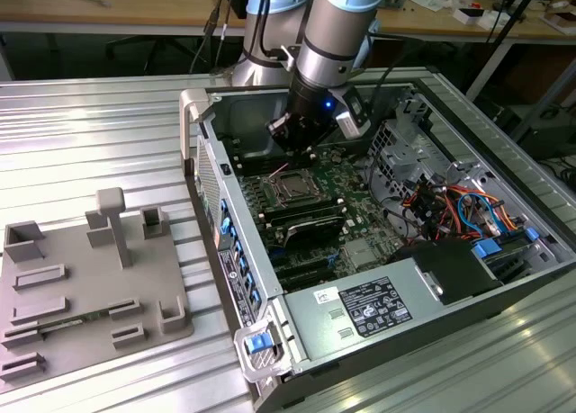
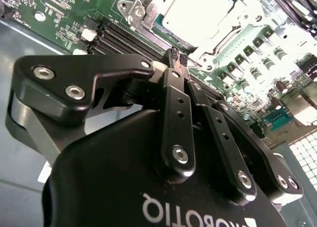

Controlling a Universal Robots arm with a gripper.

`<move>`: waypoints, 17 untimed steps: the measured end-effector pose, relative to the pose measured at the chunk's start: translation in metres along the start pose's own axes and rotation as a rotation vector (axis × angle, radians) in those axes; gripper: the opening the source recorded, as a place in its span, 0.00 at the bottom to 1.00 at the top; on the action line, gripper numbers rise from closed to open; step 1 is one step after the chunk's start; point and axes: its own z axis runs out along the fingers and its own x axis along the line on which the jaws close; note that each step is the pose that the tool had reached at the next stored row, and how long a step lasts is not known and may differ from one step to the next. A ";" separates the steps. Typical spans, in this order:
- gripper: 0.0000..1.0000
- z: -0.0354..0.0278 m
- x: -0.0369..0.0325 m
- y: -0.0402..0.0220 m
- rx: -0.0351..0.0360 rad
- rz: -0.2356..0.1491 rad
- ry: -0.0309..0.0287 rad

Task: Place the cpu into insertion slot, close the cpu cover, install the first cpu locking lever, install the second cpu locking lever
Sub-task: 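Install the first cpu locking lever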

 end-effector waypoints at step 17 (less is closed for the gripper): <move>0.11 0.0055 -0.0111 0.0078 -0.0009 -0.002 0.0000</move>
